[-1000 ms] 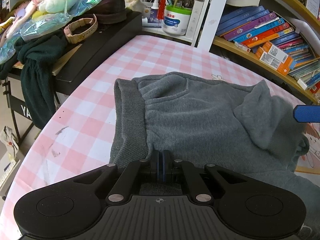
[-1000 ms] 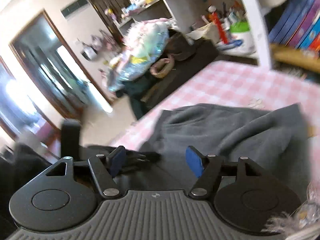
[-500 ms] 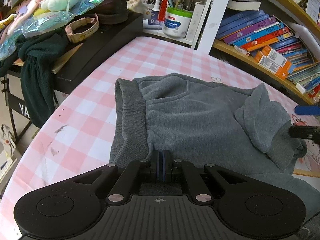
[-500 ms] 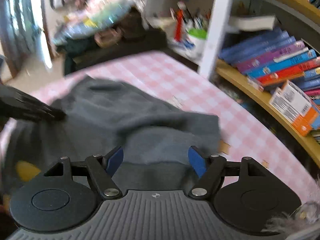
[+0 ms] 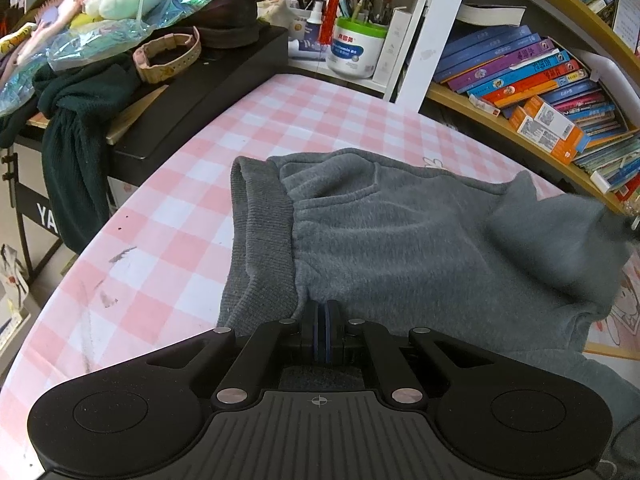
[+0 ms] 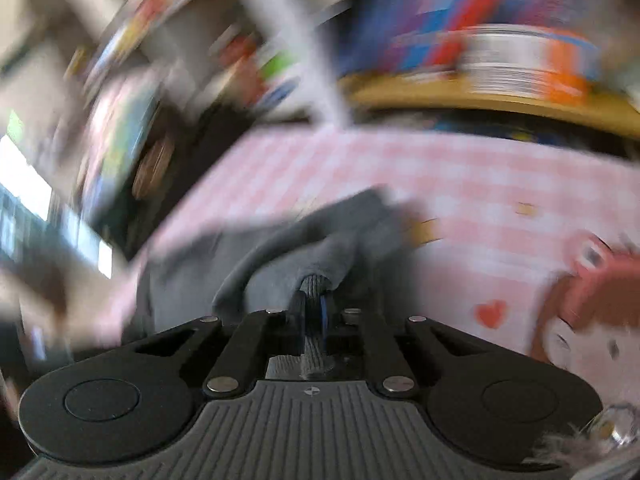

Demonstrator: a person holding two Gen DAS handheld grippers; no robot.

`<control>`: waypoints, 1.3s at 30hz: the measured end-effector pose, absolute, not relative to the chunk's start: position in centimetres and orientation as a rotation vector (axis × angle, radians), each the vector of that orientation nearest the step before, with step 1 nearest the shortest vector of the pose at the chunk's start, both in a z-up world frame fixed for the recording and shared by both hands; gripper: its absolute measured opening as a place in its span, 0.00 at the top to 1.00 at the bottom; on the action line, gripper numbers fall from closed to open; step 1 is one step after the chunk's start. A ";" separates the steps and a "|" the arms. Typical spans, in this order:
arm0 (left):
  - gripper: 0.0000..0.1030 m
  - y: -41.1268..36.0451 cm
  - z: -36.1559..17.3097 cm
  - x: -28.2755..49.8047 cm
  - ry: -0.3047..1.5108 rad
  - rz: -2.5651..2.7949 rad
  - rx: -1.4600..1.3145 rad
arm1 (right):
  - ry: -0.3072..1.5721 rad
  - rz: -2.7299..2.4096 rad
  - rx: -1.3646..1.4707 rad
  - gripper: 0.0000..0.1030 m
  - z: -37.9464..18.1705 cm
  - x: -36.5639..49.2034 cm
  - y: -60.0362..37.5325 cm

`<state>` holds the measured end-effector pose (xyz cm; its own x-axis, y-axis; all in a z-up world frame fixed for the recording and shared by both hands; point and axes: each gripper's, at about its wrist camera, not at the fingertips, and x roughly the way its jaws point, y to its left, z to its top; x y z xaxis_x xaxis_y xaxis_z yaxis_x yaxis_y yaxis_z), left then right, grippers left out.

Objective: Fold clothes

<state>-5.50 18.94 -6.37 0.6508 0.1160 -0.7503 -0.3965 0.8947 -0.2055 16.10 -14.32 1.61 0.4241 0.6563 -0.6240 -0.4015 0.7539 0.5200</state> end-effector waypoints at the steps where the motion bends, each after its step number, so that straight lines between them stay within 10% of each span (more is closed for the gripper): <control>1: 0.95 18.9 -6.4 -5.5 0.815 0.299 -0.370 | 0.913 0.628 0.413 0.94 2.0 16.7 -15.7; 7: 0.95 19.0 -6.4 -5.5 0.817 0.299 -0.364 | 0.780 -0.024 1.060 0.91 0.8 17.5 -30.7; 11: 0.95 19.0 -6.4 -5.3 0.824 0.298 -0.356 | 0.821 -0.128 1.015 0.53 -0.3 16.8 -33.8; 24: 0.95 18.8 -6.3 -5.0 0.846 0.293 -0.327 | 0.937 -0.023 0.454 0.56 -4.3 19.3 -28.8; 31: 0.95 18.8 -6.3 -5.0 0.844 0.296 -0.331 | 0.935 0.012 0.214 0.83 -4.2 24.2 -25.0; 39: 0.95 18.7 -6.3 -4.9 0.846 0.300 -0.325 | 0.922 -0.017 0.072 0.71 -3.8 25.3 -24.0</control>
<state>-4.94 18.71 -6.28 0.6269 0.1289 -0.7684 -0.3840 0.9093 -0.1606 25.26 -23.96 -3.83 0.6044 0.0159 -0.7965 0.0461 0.9974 0.0549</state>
